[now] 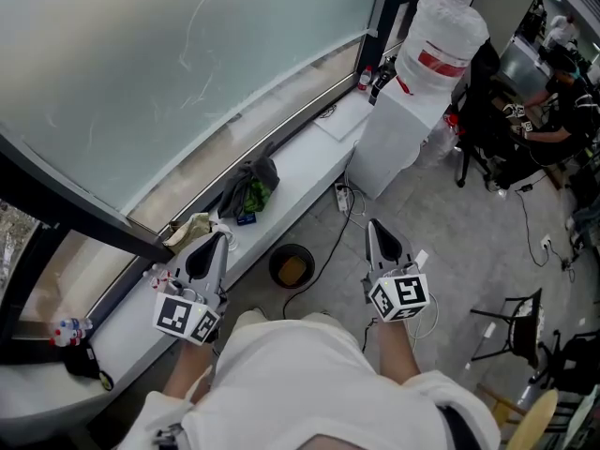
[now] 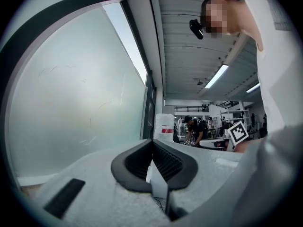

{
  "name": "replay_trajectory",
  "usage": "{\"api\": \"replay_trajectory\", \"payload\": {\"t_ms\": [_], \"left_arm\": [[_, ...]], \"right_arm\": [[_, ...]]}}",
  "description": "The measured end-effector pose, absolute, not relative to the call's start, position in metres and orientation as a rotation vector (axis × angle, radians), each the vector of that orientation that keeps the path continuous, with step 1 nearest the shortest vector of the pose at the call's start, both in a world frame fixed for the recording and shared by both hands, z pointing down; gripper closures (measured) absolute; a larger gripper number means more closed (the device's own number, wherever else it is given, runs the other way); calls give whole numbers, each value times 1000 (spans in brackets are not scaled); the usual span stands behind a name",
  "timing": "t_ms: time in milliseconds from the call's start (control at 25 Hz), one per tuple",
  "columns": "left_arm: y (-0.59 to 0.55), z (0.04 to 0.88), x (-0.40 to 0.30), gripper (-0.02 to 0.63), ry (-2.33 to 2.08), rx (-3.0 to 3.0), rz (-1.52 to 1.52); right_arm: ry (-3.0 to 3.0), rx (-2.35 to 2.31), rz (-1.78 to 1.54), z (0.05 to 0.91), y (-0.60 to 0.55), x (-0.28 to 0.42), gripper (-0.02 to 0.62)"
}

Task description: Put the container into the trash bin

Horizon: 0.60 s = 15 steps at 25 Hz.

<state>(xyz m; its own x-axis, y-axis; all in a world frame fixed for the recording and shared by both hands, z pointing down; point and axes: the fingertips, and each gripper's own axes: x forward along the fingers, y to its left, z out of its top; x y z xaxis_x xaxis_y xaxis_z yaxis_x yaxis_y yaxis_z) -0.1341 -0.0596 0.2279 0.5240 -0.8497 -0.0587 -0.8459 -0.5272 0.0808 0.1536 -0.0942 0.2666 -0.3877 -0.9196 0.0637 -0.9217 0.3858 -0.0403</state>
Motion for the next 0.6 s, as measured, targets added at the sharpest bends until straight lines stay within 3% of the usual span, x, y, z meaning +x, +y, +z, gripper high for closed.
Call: {"api": "replay_trajectory", "payload": {"t_ms": [600], "left_arm": [[-75,236,-136,588,-1475,2685,-160]], "right_arm": [[-2529,1750,59,264,-107,154,594]]}}
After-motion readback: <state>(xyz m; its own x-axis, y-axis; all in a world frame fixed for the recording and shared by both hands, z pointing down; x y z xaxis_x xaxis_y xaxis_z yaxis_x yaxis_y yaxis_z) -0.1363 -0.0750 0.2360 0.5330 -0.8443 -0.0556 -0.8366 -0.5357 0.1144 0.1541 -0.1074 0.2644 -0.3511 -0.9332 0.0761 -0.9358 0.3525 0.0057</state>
